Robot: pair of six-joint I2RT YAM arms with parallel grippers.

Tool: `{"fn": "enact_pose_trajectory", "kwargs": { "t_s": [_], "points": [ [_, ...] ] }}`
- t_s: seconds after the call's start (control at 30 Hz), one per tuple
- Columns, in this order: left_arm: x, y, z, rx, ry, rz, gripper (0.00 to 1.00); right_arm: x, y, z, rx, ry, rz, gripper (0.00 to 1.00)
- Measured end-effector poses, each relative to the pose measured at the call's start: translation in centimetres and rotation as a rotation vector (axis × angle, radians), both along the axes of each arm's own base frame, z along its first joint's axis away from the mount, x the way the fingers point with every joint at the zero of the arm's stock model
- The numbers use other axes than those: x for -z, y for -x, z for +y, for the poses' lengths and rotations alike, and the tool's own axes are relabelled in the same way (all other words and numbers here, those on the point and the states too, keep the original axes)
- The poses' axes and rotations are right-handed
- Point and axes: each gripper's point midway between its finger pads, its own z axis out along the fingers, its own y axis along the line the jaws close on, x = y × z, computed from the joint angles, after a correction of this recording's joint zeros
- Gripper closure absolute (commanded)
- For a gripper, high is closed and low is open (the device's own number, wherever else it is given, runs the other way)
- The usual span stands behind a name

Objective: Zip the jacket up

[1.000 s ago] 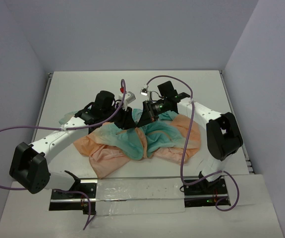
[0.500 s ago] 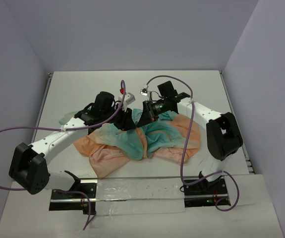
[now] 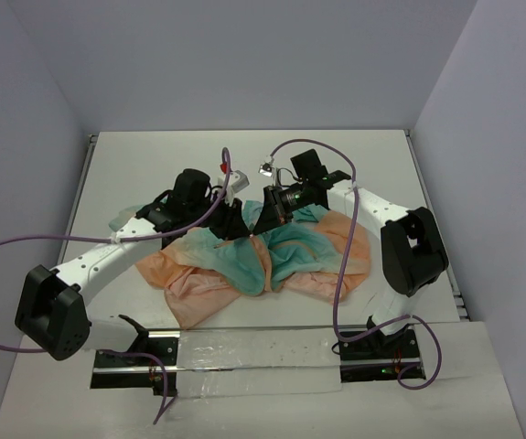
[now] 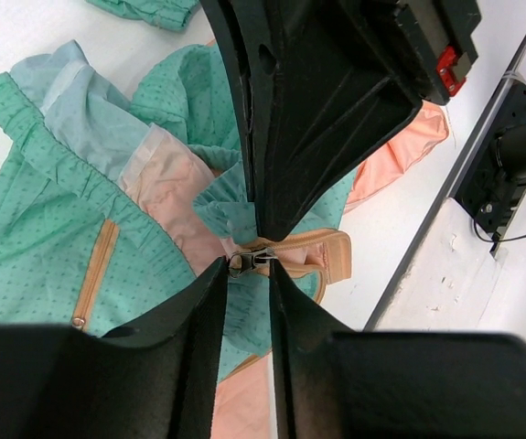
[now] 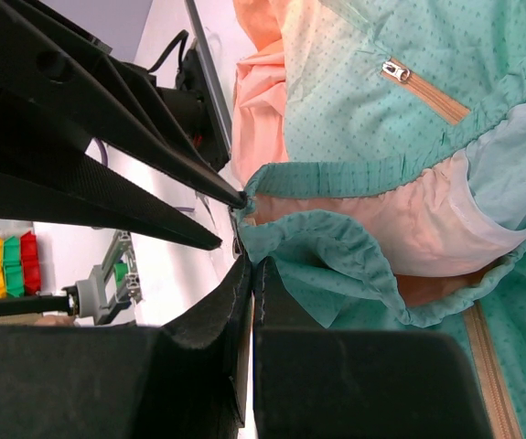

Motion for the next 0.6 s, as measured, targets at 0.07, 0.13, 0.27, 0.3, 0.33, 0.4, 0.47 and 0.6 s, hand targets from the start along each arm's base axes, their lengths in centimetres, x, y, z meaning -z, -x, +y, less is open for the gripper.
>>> {"fn": "enact_pose_trajectory", "kwargs": {
  "t_s": [0.07,0.13,0.27,0.3,0.33,0.4,0.47,0.6],
  "points": [
    [-0.19,0.03,0.02,0.000,0.003,-0.004,0.74,0.01,0.00,0.00,0.000,0.000,0.000,1.00],
    [-0.33,0.05,0.03,0.000,0.006,-0.007,0.77,0.01,0.00,0.00,0.000,0.000,0.000,1.00],
    [-0.33,0.07,0.03,0.001,0.006,-0.007,0.77,0.01,0.00,0.00,0.000,0.001,0.000,1.00],
    [-0.33,0.07,0.03,0.001,0.006,-0.007,0.77,0.02,0.00,0.00,0.000,0.001,0.000,1.00],
    [-0.33,0.07,0.03,0.001,0.006,-0.007,0.77,0.02,0.00,0.00,0.000,0.001,0.000,1.00],
    [-0.33,0.09,0.03,0.002,0.006,-0.007,0.77,0.02,-0.01,0.00,0.001,0.001,0.000,1.00],
    [-0.34,0.13,-0.01,0.004,0.008,-0.005,0.78,0.02,-0.01,0.00,0.001,0.001,0.000,1.00],
    [-0.34,0.22,-0.07,0.009,0.009,-0.003,0.77,0.03,0.00,-0.01,0.001,0.001,0.001,1.00]
  ]
}}
